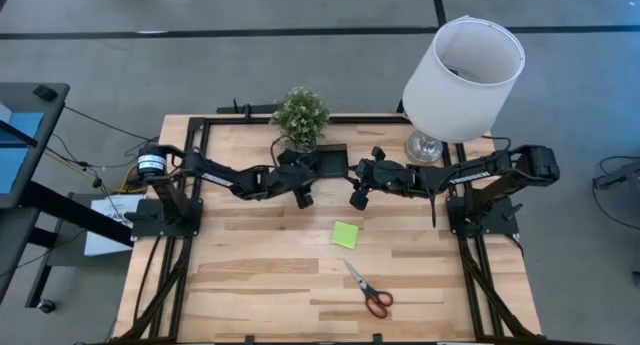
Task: Pick and place office supplies into organizer
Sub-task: Put the green sticky note into the black organizer
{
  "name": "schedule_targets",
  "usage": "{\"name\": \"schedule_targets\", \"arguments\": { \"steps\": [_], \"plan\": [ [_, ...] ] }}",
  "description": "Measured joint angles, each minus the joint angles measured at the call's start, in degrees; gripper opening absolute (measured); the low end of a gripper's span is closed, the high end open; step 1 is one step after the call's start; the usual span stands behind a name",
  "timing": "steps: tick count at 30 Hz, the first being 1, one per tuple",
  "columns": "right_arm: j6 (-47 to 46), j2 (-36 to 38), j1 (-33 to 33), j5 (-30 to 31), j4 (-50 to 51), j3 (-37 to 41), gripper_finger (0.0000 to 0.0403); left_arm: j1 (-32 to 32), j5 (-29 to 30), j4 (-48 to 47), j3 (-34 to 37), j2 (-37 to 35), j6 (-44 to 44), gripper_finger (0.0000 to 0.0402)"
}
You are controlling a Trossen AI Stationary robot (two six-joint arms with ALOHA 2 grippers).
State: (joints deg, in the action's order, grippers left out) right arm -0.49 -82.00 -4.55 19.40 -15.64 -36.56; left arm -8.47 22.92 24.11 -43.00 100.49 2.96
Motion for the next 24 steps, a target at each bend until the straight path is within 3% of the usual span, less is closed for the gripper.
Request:
{"name": "schedule_targets", "arguments": {
  "steps": [8,19,24],
  "plan": [
    [0.0,0.0,0.0,0.0,0.0,0.0,0.0127,5.8,-6.8,3.9,-1.2,0.0,4.8,0.0171],
    [0.0,0.0,0.0,0.0,0.0,0.0,0.0127,14.1,-22.7,3.0,-3.1,0.0,5.4,0.0171],
    [0.0,0.0,0.0,0.0,0.0,0.0,0.0127,16.9,-24.9,1.8,-3.1,0.0,5.4,0.0171]
  ]
}}
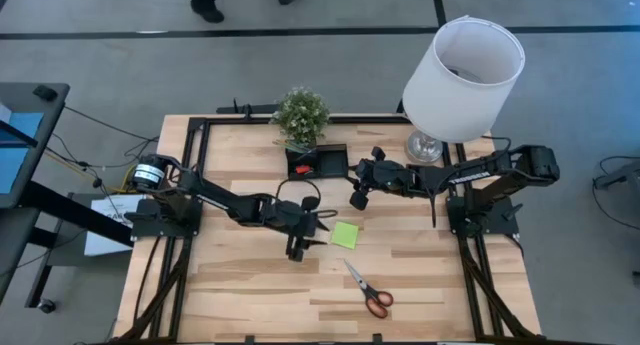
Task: Pick and place office supplies into organizer
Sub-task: Put the green sticky note into the black organizer
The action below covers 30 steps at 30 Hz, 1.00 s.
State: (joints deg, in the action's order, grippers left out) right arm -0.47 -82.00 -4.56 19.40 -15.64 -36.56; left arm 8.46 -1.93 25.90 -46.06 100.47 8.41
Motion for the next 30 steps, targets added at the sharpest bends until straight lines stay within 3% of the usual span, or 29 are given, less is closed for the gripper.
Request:
{"name": "schedule_targets", "arguments": {
  "steps": [9,14,19,30],
  "plan": [
    [-0.6,0.0,0.0,0.0,0.0,0.0,0.0127,2.5,2.0,2.1,0.0,0.0,1.6,0.0171],
    [-14.1,0.0,0.0,0.0,0.0,0.0,0.0127,1.7,4.1,3.9,0.0,0.7,1.2,0.0171],
    [-17.5,0.0,0.0,-0.2,0.6,0.0,0.0127,1.1,2.4,11.4,-1.0,8.5,0.3,0.0171],
    [-14.1,0.0,-0.6,0.2,2.9,0.0,0.0127,1.2,4.4,9.9,-9.9,20.4,1.2,0.0171]
  ]
}}
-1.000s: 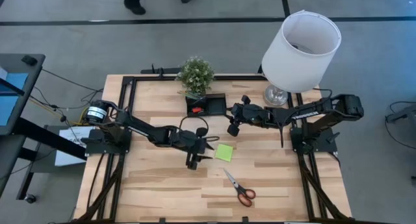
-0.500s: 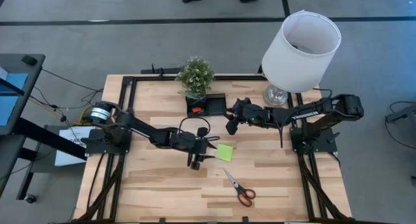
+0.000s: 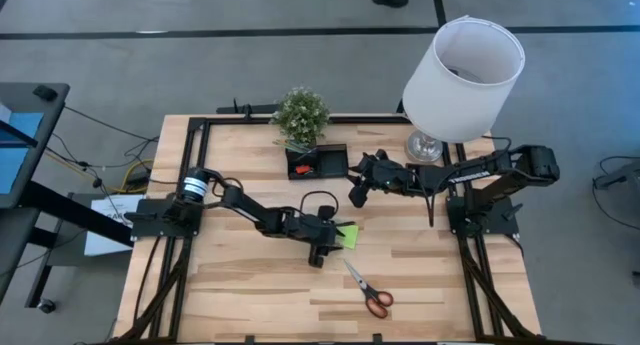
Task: Pick and place office supplies into organizer
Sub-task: Put the green sticky note into the black organizer
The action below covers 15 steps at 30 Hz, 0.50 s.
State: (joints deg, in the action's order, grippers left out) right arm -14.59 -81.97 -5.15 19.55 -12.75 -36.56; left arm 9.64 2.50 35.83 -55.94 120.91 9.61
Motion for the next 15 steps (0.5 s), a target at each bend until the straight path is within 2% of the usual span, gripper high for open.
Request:
{"name": "schedule_targets", "arguments": {
  "steps": [8,13,15],
  "plan": [
    [-0.3,0.0,0.3,-0.2,0.3,0.0,0.0127,0.2,5.4,-8.7,-2.5,0.6,0.0,0.0171],
    [-1.9,0.0,0.3,-0.2,0.3,0.0,0.0127,0.3,10.0,-9.6,-2.5,0.7,-0.8,0.0167],
    [-1.9,0.0,0.4,-0.2,0.3,0.0,0.0127,-0.2,9.8,-9.6,-2.5,0.8,-1.0,0.0152]
  ]
}}
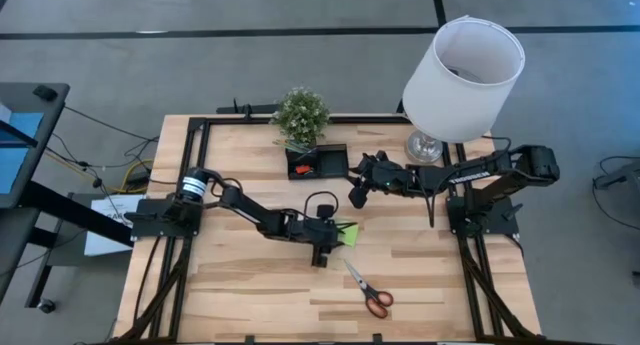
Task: Pick and place office supplies into organizer
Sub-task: Put the green sticky note into the black organizer
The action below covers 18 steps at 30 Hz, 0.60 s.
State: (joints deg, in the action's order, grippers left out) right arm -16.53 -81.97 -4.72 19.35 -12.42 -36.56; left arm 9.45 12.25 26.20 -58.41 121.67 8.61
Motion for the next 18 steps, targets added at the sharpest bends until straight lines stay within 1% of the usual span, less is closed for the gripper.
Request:
{"name": "schedule_targets", "arguments": {
  "steps": [3,7,8,9,14,18],
  "plan": [
    [0.0,0.0,0.3,0.0,0.0,0.0,0.0127,-0.9,-3.1,-0.1,0.1,0.1,-1.0,0.0113],
    [0.0,0.0,0.6,0.0,0.0,0.0,0.0127,-2.8,-9.6,-0.6,0.1,0.1,-4.9,0.0040],
    [0.0,0.0,0.6,0.0,0.0,0.0,0.0127,-3.2,-9.6,-0.8,0.1,0.1,-5.9,0.0022],
    [0.0,0.0,0.6,0.0,0.0,0.0,0.0127,-3.6,-9.2,-1.0,0.1,0.1,-6.9,0.0012],
    [0.0,0.0,0.6,0.0,0.0,0.0,0.0127,-3.9,-4.6,-0.8,0.2,0.1,-8.6,0.0006],
    [-0.1,0.5,0.5,0.2,0.5,0.0,0.0127,-4.8,-3.4,-0.5,0.2,-0.3,-9.6,0.0003]
  ]
}}
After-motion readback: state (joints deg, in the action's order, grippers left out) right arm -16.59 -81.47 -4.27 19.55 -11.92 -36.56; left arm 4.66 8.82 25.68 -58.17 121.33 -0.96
